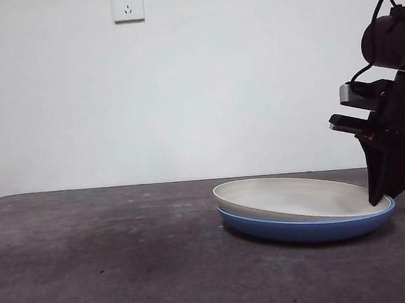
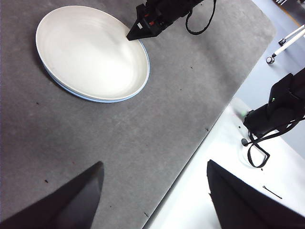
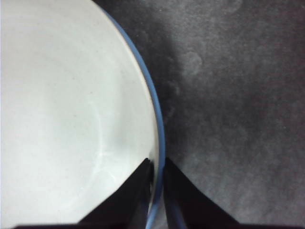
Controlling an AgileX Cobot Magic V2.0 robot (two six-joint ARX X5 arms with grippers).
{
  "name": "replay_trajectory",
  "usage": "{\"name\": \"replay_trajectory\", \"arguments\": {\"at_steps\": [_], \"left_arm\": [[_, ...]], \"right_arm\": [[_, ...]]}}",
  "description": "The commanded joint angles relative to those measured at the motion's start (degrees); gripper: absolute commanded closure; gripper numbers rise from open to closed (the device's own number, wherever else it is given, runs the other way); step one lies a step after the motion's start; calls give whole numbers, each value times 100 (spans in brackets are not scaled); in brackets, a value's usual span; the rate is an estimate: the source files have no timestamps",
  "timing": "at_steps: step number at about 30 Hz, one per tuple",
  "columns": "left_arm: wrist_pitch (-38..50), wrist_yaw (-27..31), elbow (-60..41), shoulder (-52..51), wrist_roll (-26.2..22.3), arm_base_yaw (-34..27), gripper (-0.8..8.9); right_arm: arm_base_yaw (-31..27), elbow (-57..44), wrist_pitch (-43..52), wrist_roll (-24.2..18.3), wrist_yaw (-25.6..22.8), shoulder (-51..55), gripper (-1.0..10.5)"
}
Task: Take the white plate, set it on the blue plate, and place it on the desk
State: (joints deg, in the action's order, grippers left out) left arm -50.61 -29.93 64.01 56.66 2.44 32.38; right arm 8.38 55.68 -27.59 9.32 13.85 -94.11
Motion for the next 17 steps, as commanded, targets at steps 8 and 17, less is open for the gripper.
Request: {"name": "replay_trajectory", "arguments": {"at_steps": [8,17], "left_arm": [[46,-13,39,46,-28,31,470],[46,-11,39,46,-31,33,470]], "right_arm": [[-7,55,-33,63,264,671,935],[31,214,-28,376,656,1281,935]]}}
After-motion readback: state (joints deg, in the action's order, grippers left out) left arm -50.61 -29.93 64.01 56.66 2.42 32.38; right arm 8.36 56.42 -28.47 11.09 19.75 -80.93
